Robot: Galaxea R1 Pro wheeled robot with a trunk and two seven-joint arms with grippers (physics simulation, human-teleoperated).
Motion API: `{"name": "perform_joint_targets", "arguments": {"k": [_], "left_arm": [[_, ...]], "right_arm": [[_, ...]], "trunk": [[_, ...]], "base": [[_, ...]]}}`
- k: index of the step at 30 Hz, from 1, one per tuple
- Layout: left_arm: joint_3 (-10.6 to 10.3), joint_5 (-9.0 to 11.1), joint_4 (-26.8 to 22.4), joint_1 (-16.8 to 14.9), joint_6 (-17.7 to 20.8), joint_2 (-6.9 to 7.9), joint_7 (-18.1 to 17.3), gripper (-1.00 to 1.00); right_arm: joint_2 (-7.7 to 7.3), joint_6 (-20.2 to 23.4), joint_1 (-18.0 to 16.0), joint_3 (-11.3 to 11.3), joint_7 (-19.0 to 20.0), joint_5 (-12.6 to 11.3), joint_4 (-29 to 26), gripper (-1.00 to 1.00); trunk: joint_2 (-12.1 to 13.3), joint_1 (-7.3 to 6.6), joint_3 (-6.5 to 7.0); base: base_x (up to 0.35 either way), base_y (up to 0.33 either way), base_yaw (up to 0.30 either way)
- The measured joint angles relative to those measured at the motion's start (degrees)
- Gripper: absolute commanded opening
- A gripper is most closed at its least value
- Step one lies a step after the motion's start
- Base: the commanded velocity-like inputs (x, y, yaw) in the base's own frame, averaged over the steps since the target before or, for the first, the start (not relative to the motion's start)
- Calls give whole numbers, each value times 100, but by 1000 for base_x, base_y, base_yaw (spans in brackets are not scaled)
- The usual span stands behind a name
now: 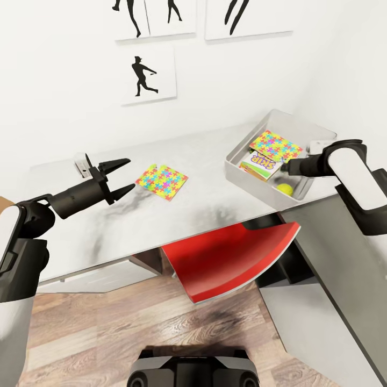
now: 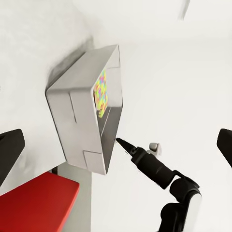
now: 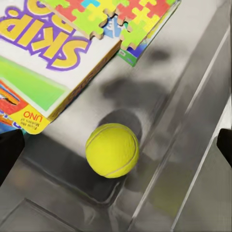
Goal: Put all the toys in the child's room - the three board games (two on the bed and one on the table), the two jigsaw puzzles on the table, and the tennis ball on the table - inside the toy box on the table in the child's room.
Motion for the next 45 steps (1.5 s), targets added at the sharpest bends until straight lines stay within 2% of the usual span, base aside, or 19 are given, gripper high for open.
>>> {"name": "perform_joint_targets", "arguments": {"k": [8, 13, 17, 20, 21, 23, 30, 36, 41, 45], "left_arm": [[18, 0, 0, 32, -1, 0, -9, 100], [22, 0, 0, 43, 0, 0, -54, 100], [20, -3, 0, 65, 10, 4, -180, 100], [17, -5, 0, 83, 16, 6, -320, 100], [17, -6, 0, 83, 16, 6, -322, 100], [16, -7, 0, 93, 24, 11, -410, 100], [14, -8, 0, 105, 50, 44, -485, 100], [20, -8, 0, 115, 68, 106, -538, 100], [21, -9, 1, 117, 68, 145, -586, 100], [25, -8, 2, 130, 70, 190, -634, 100]], "right_arm": [[-44, -2, -93, -168, 35, -7, -830, 100], [-46, -2, -105, -287, 40, -14, -1035, 100], [-30, -2, -104, -454, 46, -24, -1138, 100], [-23, -1, -98, -670, 104, -37, -1191, 100], [-23, -1, -98, -672, 105, -40, -1191, 100], [-32, 1, -93, -892, 321, -48, -1218, 100], [-47, 5, -94, -1103, 832, -45, -1238, 100], [-57, 7, -91, -1442, 1181, -62, -1250, 100], [-58, 9, -125, -1568, 1542, -89, -1253, 100], [7, 9, -196, -1644, 2078, -104, -1254, 100]], "trunk": [[0, 0, 0], [0, 0, 0], [0, 0, 0], [0, 0, 0], [0, 0, 0], [0, 0, 0], [0, 0, 0], [0, 0, 0], [0, 0, 0], [0, 0, 3]], "base": [[0, 0, 0], [0, 0, 0], [0, 0, 0], [0, 0, 0], [0, 0, 0], [0, 0, 0], [0, 0, 0], [0, 0, 0], [0, 0, 2], [0, 0, 85]]}}
